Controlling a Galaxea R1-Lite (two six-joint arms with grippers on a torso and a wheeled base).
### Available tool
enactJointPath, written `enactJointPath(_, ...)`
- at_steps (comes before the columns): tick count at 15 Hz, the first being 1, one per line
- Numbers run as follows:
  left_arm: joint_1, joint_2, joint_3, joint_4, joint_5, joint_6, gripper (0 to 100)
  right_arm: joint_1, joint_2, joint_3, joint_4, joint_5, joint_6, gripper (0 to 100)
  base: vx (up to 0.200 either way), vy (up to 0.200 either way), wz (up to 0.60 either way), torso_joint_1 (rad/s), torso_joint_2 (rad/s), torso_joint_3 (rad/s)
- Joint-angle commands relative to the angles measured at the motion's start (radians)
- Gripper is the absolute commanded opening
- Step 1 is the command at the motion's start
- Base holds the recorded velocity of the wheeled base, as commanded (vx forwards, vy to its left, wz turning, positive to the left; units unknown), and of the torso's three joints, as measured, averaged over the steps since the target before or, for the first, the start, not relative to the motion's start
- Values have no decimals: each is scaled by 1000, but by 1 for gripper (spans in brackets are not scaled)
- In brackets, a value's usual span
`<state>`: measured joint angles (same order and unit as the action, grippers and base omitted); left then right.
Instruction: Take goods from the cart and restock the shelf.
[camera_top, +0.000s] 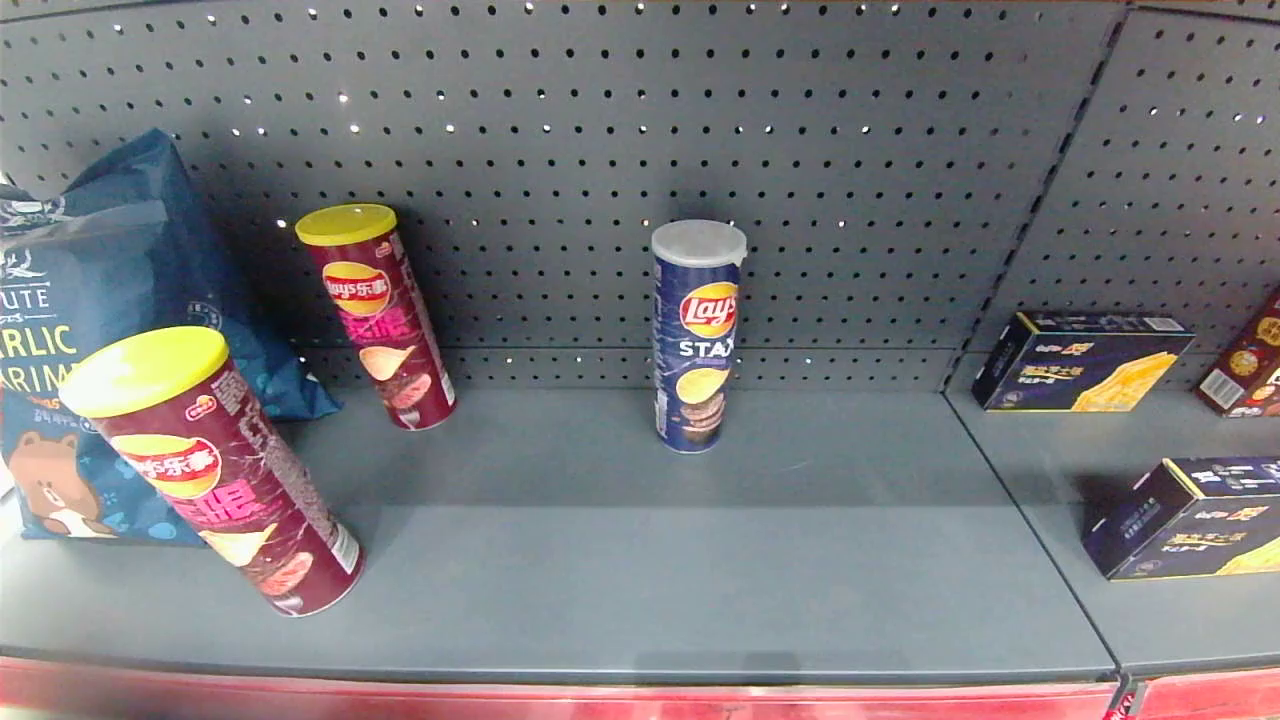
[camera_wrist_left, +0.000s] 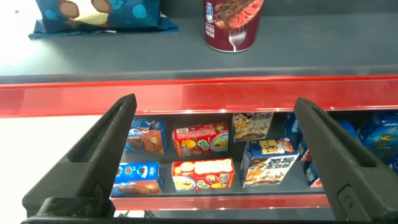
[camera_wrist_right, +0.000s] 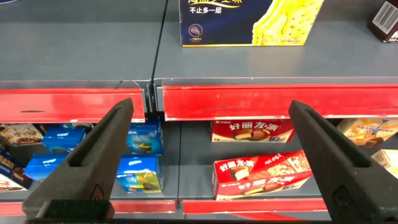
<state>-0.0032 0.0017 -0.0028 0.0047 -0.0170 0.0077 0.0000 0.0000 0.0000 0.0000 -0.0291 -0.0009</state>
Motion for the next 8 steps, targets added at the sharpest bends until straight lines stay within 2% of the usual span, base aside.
enactJointPath(1, 0, 1, 0, 1, 0, 0, 100, 0, 2, 0, 0, 0, -1, 100, 0, 0, 0, 0, 0, 0)
enactJointPath(4, 0, 1, 0, 1, 0, 0, 100, 0, 2, 0, 0, 0, 1, 100, 0, 0, 0, 0, 0, 0)
enactJointPath(8, 0, 1, 0, 1, 0, -2, 100, 0, 2, 0, 0, -2, 1, 100, 0, 0, 600, 4, 2, 0)
